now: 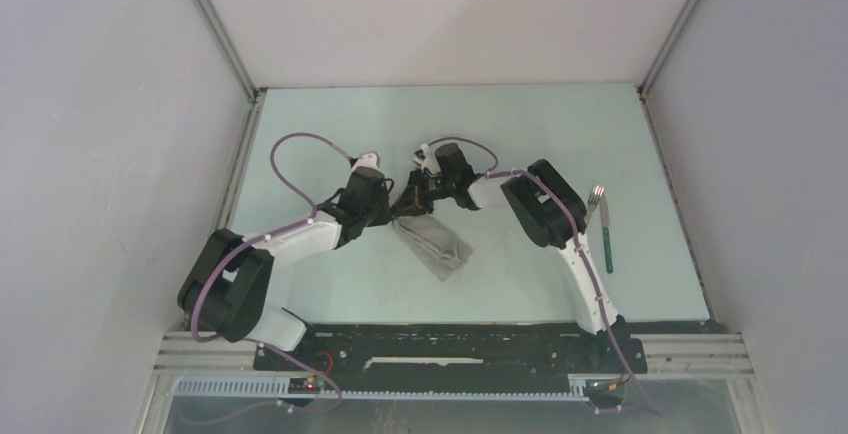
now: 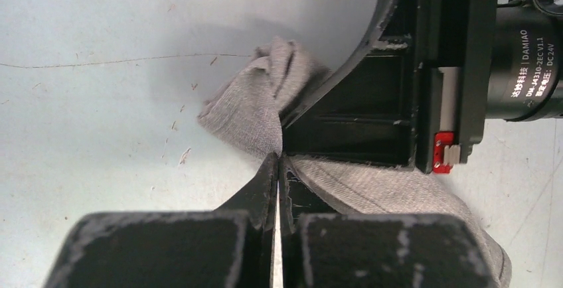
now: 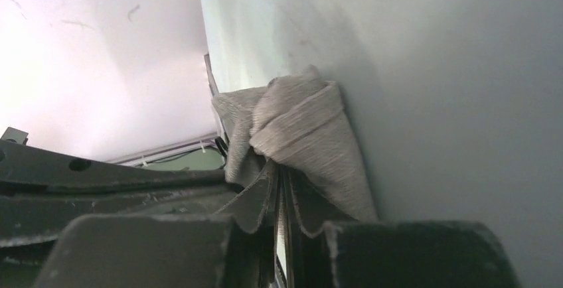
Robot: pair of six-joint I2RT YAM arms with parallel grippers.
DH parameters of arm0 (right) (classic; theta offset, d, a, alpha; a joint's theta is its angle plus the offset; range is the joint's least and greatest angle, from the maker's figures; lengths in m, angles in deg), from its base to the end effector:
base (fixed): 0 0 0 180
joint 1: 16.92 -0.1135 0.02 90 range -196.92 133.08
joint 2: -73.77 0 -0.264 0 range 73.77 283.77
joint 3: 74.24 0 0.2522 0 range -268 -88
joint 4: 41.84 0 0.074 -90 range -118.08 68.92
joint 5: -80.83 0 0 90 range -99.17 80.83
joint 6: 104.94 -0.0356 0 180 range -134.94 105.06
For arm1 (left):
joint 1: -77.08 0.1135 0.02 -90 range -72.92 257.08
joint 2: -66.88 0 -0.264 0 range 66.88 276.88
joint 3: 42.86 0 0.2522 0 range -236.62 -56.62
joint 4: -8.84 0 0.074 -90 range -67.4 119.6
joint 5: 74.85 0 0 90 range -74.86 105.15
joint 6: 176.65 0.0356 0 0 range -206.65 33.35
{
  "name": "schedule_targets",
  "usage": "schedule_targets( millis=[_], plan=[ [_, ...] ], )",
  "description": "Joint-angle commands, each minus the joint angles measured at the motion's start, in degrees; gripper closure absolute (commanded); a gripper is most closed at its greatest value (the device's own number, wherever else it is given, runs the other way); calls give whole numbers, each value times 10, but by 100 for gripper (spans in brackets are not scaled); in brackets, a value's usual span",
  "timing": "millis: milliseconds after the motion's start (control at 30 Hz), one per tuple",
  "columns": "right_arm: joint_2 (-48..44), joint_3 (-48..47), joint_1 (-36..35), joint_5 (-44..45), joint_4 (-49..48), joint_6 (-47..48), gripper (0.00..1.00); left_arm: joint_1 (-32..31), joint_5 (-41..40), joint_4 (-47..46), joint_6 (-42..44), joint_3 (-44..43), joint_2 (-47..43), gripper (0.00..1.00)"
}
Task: Fold the napkin into a case and place the utensils inside
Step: Grasp the top corner of the smaller rectangle folded napkin from the folded napkin.
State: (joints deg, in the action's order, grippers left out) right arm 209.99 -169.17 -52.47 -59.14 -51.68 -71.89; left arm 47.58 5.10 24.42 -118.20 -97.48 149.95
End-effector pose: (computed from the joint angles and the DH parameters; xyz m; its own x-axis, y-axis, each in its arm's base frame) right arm 0.3769 0.3029 0.0792 -0.9904 -0.0452 -0.1304 -0.1380 0.3325 0.9329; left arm 0.2540 -0.1366 0.1796 -0.7121 -0.1891 -0.6762 0.0036 0.9621 -0.2728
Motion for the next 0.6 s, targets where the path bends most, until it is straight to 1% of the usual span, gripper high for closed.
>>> schedule_targets(
  millis=[0, 33, 67, 100, 233, 400, 467, 567],
  plan=[
    [-7, -47, -24, 31, 72, 52, 85, 2, 6, -16, 8, -14, -7, 100],
    [-14, -40, -18, 34, 65, 50, 81, 2, 2, -16, 7, -13, -8, 100],
    [-21, -34, -12, 34, 62, 46, 76, 2, -4, -16, 4, -12, -8, 100],
    [-25, -37, -8, 34, 75, 49, 71, 2, -9, -16, 1, -11, -8, 100],
    [-44, -32, 1, 15, 85, 53, 64, 3, -21, -11, -8, -9, -6, 100],
    [-86, -2, 5, 10, 109, 78, 61, 3, -22, -9, -12, -6, -3, 100],
    [-100, 9, 7, 9, 119, 89, 61, 3, -20, -8, -12, -5, -3, 100],
    [-112, 17, 8, 4, 130, 95, 64, 3, -21, -9, -10, -1, -6, 100]
  ],
)
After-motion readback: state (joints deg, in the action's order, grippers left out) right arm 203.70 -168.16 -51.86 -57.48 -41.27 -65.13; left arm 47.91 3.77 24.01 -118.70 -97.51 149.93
